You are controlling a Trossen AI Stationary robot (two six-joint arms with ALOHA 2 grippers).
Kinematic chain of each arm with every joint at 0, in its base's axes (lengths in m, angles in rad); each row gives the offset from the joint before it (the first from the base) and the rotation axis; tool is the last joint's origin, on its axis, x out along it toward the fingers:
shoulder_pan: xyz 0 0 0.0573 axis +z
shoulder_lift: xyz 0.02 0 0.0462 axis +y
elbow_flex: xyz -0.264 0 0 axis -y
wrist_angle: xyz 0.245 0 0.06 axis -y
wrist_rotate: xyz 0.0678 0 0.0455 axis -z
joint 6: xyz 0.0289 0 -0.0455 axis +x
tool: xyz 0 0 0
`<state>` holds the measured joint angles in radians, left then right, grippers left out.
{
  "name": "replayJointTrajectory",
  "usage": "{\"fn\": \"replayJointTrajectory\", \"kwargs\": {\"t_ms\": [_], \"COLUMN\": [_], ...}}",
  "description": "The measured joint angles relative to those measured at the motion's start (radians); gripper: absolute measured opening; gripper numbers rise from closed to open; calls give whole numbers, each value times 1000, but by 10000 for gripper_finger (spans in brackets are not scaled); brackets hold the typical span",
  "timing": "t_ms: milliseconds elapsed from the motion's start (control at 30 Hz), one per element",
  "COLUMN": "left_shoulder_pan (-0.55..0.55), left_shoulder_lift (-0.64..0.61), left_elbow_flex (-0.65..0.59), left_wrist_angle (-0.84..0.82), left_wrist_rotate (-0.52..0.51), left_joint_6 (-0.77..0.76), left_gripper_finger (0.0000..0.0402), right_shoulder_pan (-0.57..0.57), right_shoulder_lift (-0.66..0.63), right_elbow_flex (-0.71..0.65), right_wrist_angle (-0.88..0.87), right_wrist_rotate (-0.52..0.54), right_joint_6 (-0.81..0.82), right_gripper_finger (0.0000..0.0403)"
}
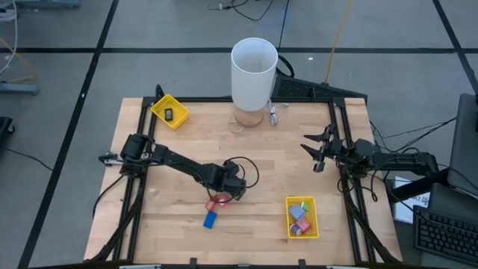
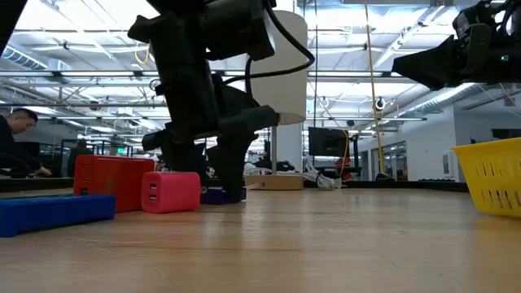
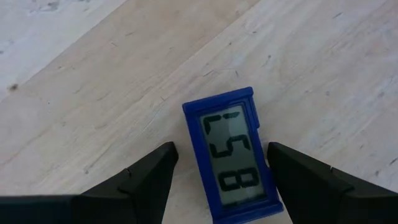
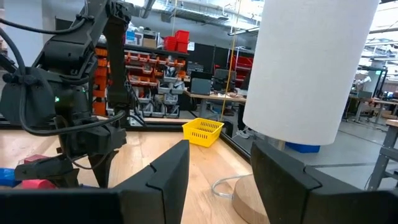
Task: Pick & Place Office items
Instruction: Put the dark blue digital timer into the top yellow bin
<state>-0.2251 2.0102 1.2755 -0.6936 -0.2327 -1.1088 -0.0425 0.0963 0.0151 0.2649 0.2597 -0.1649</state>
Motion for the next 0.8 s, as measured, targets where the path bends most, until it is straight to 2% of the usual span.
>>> {"fn": "replayJointTrajectory", "kwargs": {"t_ms": [467,567,800], "left_shoulder_pan": [-17,-17,-18], "left_shoulder_lift": [1,2,3], "left_elbow_flex": [-4,-5,-5], "left_wrist_angle": [7,33,68], "left_wrist_rotate": [-26,-28,-57], "left_joint_6": [43,82,182], "left_gripper_finger": [160,157,180], "right_shoulder_pan": [0,0,0], "right_shoulder_lift": [0,0,0], "right_elbow_flex": [0,0,0], "right_wrist_angle": [-9,-14,-24], "right_wrist_rotate": [0,0,0], "right_joint_6": [3,14,22], "right_gripper_finger": [160,162,160]}}
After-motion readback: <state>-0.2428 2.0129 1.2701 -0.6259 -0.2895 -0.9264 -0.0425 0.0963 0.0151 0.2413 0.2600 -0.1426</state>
